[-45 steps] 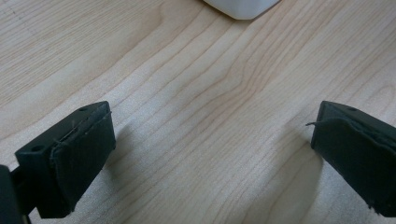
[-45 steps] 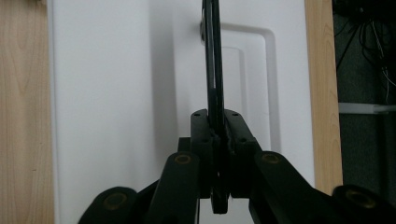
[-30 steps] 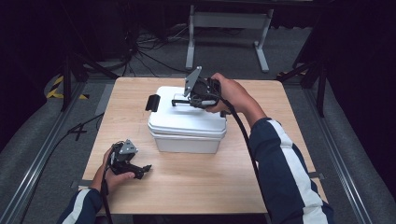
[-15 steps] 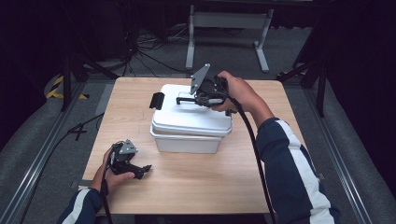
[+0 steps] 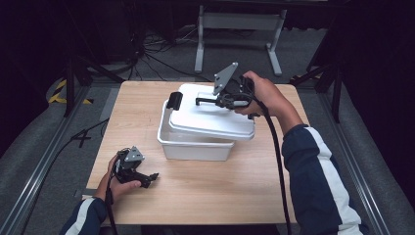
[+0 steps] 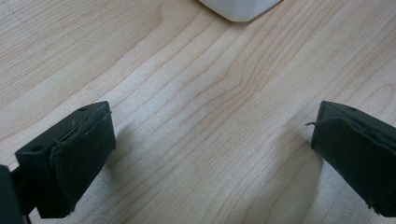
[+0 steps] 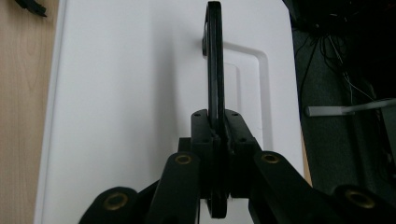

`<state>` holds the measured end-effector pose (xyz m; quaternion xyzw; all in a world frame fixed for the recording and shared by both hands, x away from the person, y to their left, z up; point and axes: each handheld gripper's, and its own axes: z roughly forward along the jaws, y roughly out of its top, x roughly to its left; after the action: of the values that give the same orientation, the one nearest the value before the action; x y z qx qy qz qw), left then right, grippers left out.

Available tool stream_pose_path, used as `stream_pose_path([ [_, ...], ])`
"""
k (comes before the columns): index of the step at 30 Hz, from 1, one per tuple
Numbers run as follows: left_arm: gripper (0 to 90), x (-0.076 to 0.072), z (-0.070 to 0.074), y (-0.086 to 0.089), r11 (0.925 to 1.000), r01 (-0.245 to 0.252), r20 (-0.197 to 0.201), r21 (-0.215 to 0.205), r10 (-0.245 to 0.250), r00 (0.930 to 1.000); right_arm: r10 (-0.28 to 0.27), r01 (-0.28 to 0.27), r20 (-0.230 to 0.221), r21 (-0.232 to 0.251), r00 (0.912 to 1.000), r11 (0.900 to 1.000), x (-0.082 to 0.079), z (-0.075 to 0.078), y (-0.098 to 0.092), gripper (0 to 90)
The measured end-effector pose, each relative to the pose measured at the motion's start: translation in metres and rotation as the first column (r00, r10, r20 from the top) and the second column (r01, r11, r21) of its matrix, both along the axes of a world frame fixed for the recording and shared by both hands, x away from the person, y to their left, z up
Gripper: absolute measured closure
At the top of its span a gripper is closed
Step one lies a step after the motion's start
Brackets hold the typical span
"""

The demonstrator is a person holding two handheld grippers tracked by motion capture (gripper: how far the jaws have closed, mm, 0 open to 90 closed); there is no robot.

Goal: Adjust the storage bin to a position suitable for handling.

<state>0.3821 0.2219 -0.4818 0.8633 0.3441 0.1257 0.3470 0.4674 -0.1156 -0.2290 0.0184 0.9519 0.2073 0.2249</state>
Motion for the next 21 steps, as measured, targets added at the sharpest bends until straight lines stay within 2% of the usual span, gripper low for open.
stream_pose_path([
  [8, 0.3, 0.0, 0.0, 0.0, 1.0, 0.001, 0.0, 0.0, -0.001, 1.0, -0.017, 0.017, 0.021, 0.018, 0.9996, 1.0, -0.006, 0.007, -0.022, 84.9],
  [13, 0.3, 0.0, 0.0, 0.0, 1.0, 0.001, 0.0, 0.0, -0.001, 1.0, -0.045, 0.044, 0.026, 0.038, 0.9986, 0.998, -0.01, 0.012, -0.044, 84.8],
  [14, 0.3, 0.0, 0.0, 0.0, 1.0, 0.001, 0.0, 0.0, -0.001, 1.0, -0.048, 0.047, 0.032, 0.046, 0.9983, 0.998, -0.011, 0.014, -0.053, 84.8],
  [16, 0.3, 0.0, 0.0, 0.0, 1.0, 0.001, 0.0, 0.0, -0.001, 1.0, -0.057, 0.055, 0.034, 0.055, 0.9978, 0.997, -0.012, 0.014, -0.056, 84.8],
  [20, 0.3, 0.0, 0.0, 0.0, 1.0, 0.001, 0.0, 0.0, -0.001, 1.0, -0.094, 0.091, 0.034, 0.069, 0.995, 0.993, -0.014, 0.014, -0.078, 84.9],
  [21, 0.3, 0.0, 0.0, 0.0, 1.0, 0.0, 0.0, 0.0, 0.0, 1.0, -0.106, 0.104, 0.033, 0.072, 0.9938, 0.992, -0.015, 0.014, -0.09, 84.9],
])
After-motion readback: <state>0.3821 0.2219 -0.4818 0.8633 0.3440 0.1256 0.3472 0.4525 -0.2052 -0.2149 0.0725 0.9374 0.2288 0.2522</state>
